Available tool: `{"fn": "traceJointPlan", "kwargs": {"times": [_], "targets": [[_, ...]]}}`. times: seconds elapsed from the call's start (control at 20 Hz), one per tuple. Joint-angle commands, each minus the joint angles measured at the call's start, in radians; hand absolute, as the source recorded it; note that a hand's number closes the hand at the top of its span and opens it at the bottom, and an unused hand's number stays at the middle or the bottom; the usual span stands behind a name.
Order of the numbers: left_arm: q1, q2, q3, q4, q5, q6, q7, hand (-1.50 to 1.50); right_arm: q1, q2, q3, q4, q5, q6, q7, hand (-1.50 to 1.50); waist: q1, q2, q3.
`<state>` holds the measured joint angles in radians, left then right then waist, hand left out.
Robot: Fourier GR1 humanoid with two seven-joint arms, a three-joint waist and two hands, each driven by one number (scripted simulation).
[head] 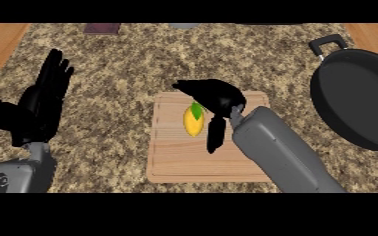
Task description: Pick the lemon from the cutting board and place it in the pot
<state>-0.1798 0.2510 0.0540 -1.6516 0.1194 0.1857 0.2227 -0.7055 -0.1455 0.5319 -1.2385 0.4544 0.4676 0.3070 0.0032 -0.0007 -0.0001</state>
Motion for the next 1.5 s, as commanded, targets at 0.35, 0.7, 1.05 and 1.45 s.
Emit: {"fn": "traceJointPlan", "kwargs": {"times": [0.35, 0.7, 1.05, 1.45], "targets": [[0.023, -0.007, 0.041, -0.001, -0.007, -0.046, -0.025, 0.0, 0.086, 0.086, -0.031, 0.074, 0.192, -0.064, -0.064, -1.5, 0.001, 0.0, 0.0], [-0.092, -0.013, 0.057, 0.057, -0.026, -0.032, 0.042, 0.0, 0.057, 0.109, -0.067, 0.217, 0.287, -0.082, -0.139, -1.5, -0.002, 0.002, 0.0], [-0.023, -0.057, 0.019, -0.043, -0.069, -0.009, 0.066, 0.0, 0.008, 0.14, -0.13, 0.291, 0.308, -0.059, -0.181, -1.5, 0.002, 0.001, 0.0], [-0.064, 0.001, 0.111, 0.037, 0.001, -0.092, 0.031, 0.0, 0.012, 0.125, -0.084, 0.384, 0.413, -0.154, -0.391, 1.5, 0.002, 0.002, 0.0]]}}
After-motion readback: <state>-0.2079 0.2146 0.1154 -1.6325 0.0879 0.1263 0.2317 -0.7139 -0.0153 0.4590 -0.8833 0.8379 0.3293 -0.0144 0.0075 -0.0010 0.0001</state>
